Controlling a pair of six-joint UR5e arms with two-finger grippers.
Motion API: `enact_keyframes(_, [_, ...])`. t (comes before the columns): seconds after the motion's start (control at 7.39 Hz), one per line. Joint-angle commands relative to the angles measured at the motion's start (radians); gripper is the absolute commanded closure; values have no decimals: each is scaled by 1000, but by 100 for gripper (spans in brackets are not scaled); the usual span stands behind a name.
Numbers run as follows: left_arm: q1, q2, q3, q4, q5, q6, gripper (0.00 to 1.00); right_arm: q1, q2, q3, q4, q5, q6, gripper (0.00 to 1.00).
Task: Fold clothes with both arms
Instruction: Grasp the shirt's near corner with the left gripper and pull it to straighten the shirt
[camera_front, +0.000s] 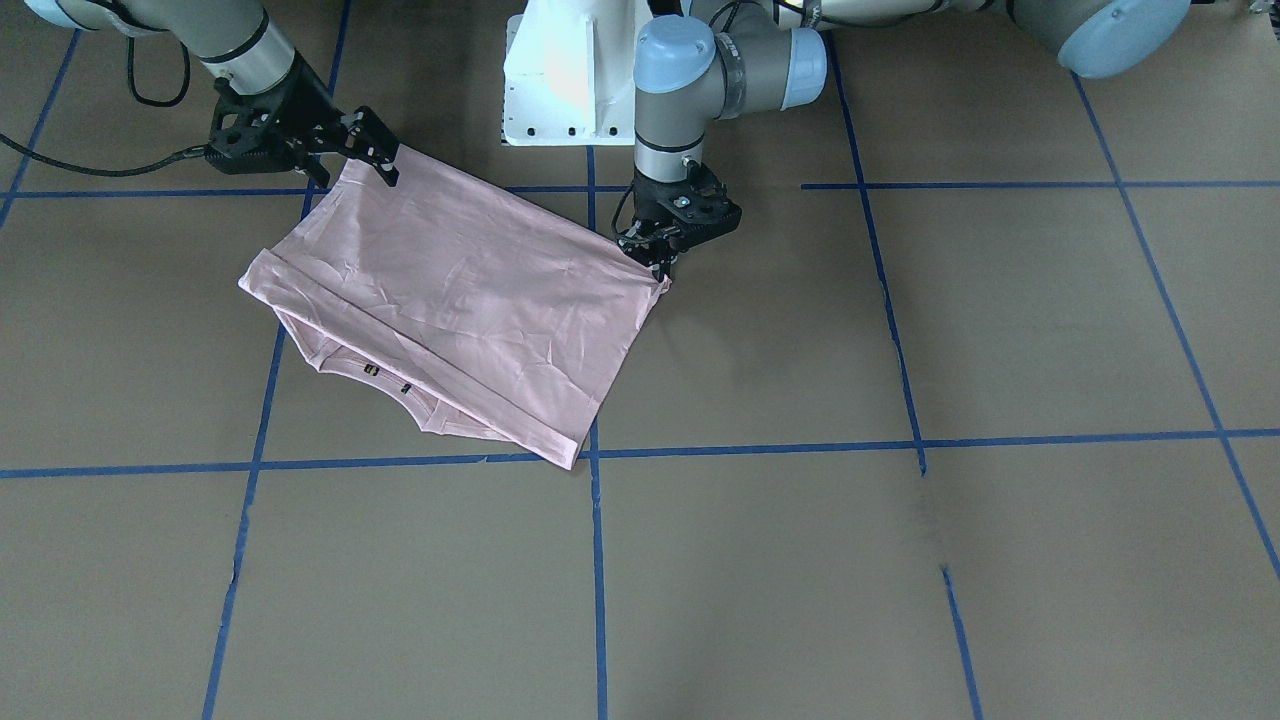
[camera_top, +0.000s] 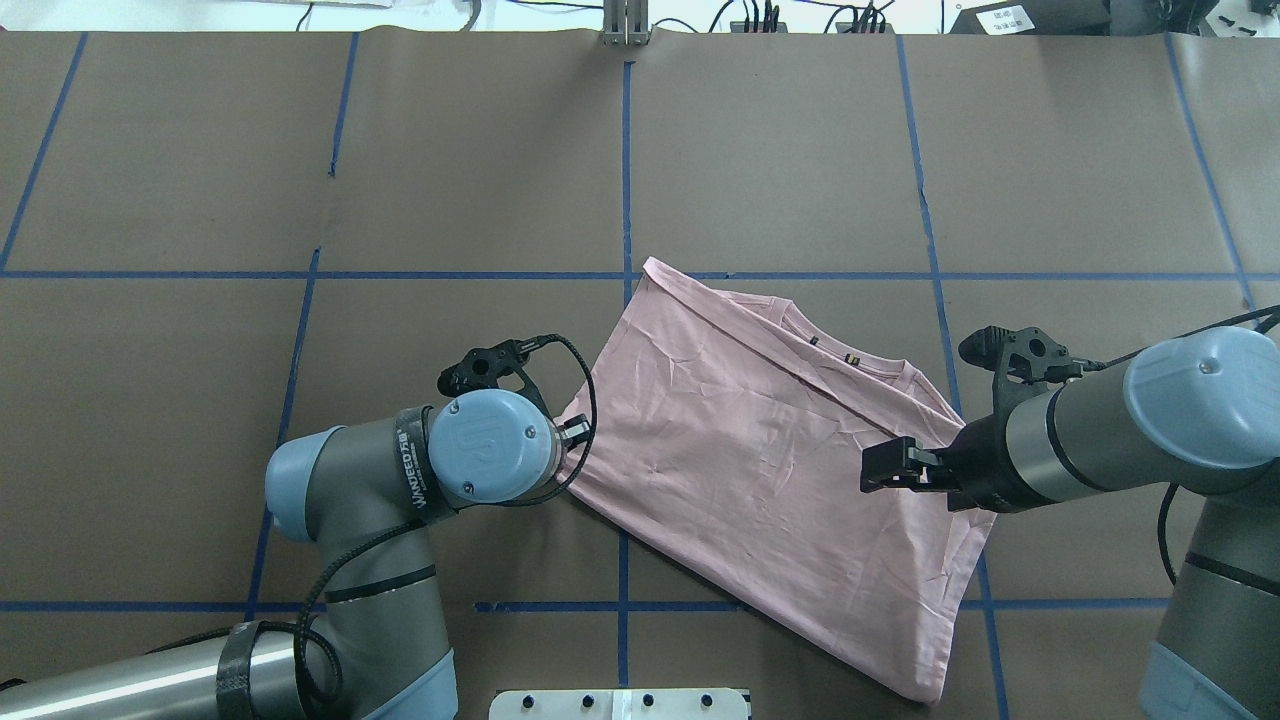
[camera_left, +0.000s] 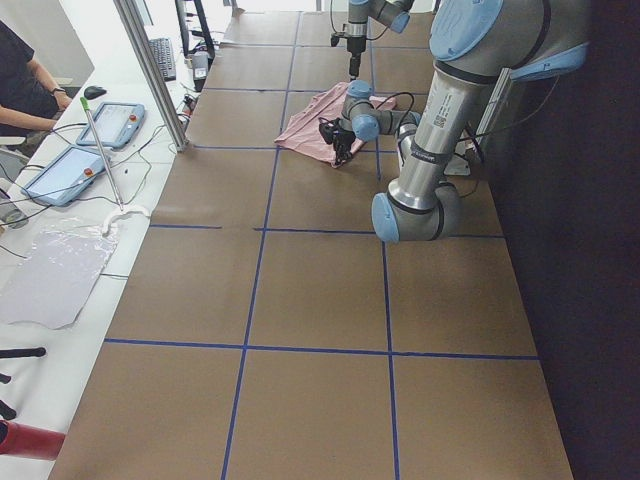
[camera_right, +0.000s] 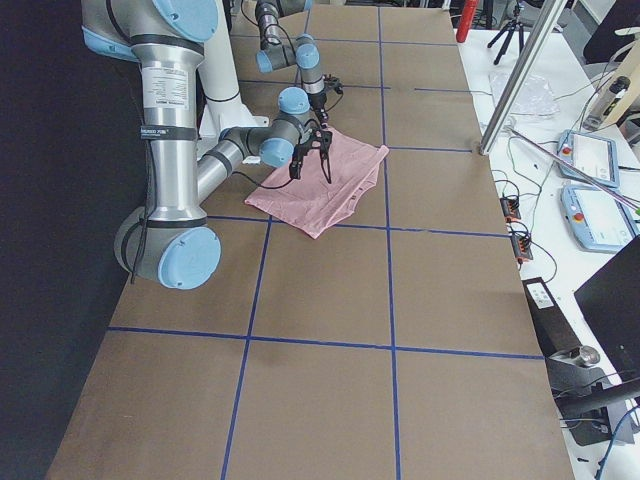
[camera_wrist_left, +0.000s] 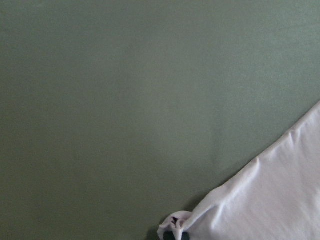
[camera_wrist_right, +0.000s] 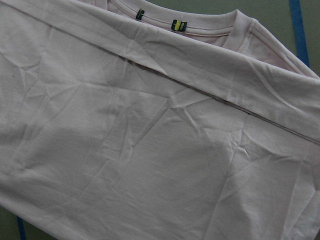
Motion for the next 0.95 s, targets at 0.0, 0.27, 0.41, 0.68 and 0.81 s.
enact_keyframes(0.0, [-66, 1, -2, 5, -5, 31, 100, -1, 2, 0, 0, 0, 4, 0])
enact_keyframes(0.27, [-135, -1, 8, 2, -2, 88, 100, 0, 2, -1, 0, 0, 4, 0])
enact_keyframes(0.41, [-166, -17, 43, -4, 4, 124, 100, 0, 2, -1, 0, 0, 6, 0])
enact_keyframes(0.68, [-268, -51, 163, -91, 33, 276, 100, 0, 2, 0, 1, 0, 8, 0])
enact_keyframes(0.81, [-313, -74, 255, -201, 35, 330, 100, 0, 2, 0, 0, -2, 6, 0])
